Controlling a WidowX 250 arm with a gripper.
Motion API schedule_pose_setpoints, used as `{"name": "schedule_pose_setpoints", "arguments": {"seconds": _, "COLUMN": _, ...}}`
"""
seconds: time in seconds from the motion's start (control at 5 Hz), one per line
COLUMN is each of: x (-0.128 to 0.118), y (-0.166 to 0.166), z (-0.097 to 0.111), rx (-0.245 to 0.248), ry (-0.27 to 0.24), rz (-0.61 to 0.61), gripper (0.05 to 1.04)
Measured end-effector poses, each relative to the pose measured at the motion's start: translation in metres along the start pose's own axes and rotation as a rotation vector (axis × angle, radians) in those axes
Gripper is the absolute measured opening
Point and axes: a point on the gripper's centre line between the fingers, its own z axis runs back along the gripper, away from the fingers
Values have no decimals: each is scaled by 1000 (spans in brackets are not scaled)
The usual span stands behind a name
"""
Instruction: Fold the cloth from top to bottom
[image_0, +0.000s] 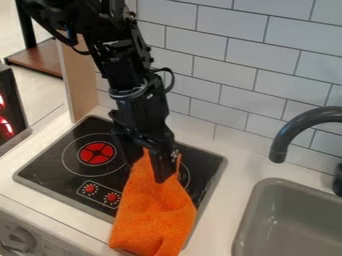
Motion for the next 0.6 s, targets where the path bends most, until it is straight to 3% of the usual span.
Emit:
{"name": "schedule_pose_setpoints", "arguments": {"seconds": 0.4, "x": 1, "y": 1, "z": -3, "rx": -15, "ry": 30, "rz": 8, "gripper": 999}}
{"name": "schedule_pose_setpoints", "arguments": {"seconds": 0.6, "x": 10, "y": 4, "z": 2, "rx": -9, "ry": 13, "rz": 17, "gripper": 999}}
